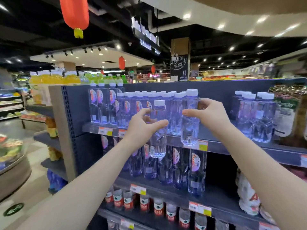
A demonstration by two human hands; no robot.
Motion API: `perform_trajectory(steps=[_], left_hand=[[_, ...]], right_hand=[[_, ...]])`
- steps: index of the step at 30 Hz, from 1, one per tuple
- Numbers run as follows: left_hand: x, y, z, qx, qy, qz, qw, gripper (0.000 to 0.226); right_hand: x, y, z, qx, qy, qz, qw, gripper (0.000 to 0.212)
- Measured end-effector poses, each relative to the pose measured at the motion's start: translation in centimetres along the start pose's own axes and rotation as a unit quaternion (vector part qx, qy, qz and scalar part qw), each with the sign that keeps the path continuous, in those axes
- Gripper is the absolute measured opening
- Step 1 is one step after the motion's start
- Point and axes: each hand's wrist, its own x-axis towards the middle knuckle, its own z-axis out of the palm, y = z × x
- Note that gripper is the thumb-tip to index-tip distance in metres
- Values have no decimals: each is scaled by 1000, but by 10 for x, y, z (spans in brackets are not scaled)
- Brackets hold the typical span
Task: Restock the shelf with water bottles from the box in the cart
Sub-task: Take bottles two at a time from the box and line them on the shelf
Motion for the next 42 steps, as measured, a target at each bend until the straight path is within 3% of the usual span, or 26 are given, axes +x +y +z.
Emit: perform_trajectory(steps=[5,10,18,27,32,36,42], left_hand=[[53,-34,10,-16,-64,17,998,76],[94,-51,22,-36,-133,31,990,73],[110,-55,39,-67,-171,53,982,41],[112,-57,49,-101,-151,51,982,50],[112,-54,48,-103,-145,56,982,56],[113,-52,47,-115,-148,49,981,68],[110,-44,47,-121,-153,66,979,47]], right_hand=[[28,9,3,3,52,17,998,26],[56,28,5,-19,79,28,996,18],[74,59,16,-15,94,74,993,21],[95,74,21,-42,51,72,995,31],[100,81,20,-81,86,81,990,45],[100,84,25,-89,100,66,989,40],[103,86,32,-99,111,65,987,46]])
